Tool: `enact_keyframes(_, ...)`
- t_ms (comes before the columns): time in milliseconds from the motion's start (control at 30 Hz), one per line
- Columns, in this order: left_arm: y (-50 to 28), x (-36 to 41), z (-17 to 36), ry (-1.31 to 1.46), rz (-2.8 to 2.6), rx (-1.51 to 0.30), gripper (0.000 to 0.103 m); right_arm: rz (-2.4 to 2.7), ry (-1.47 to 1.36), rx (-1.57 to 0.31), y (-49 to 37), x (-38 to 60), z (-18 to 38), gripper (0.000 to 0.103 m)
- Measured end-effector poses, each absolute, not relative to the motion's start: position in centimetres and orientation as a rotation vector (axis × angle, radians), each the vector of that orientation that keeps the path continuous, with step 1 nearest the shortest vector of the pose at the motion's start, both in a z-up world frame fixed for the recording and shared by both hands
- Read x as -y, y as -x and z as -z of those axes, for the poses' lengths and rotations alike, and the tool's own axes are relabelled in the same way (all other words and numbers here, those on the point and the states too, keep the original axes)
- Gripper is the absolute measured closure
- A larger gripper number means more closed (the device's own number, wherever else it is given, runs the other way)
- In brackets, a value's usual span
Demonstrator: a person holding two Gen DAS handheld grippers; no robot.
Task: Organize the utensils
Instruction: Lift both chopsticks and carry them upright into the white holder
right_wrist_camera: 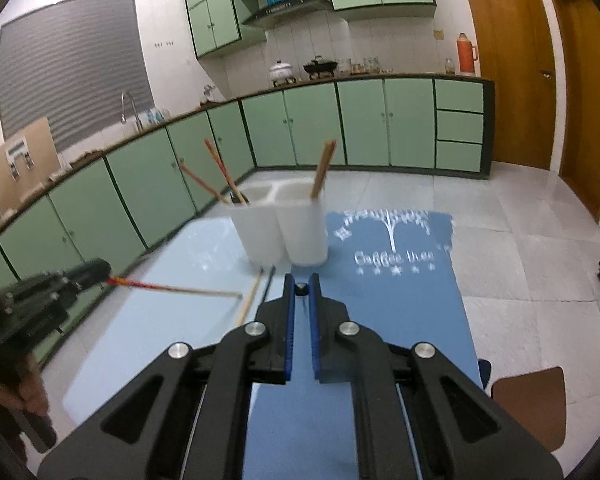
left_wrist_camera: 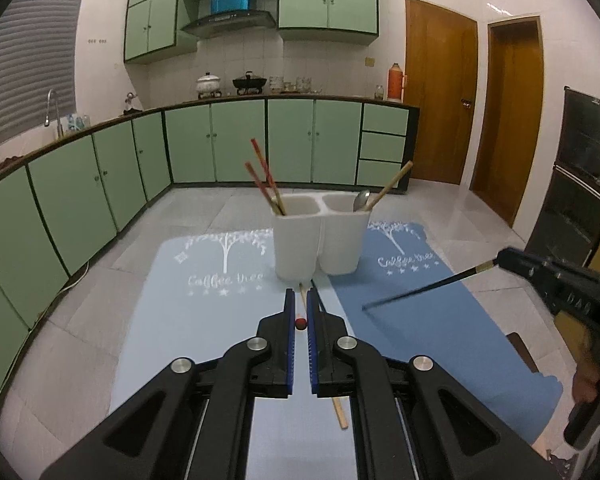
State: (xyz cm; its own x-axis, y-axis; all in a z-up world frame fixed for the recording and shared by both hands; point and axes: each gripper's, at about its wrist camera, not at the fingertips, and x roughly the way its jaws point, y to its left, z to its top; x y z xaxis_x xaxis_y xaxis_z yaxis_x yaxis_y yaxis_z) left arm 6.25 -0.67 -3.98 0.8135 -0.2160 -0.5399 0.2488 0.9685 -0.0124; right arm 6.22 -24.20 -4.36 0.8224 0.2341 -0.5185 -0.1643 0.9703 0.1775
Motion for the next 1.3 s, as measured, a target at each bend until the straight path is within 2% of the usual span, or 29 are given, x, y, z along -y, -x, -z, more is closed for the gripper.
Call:
enact_keyframes(767, -9.5, 1.4, -0.2, -0.044, 0.312, -0.529, 0.098, -0.308, -0.116, -0.546, -10.9, 23.7, -1.7, 0.097)
enact_keyframes(1300, -10.7, 2.8, -6.1, -0.069, 0.342, -0.378, 0.098, -0.335, -0.068, -0.462, -13.2, 23.1, -7.1, 0.097)
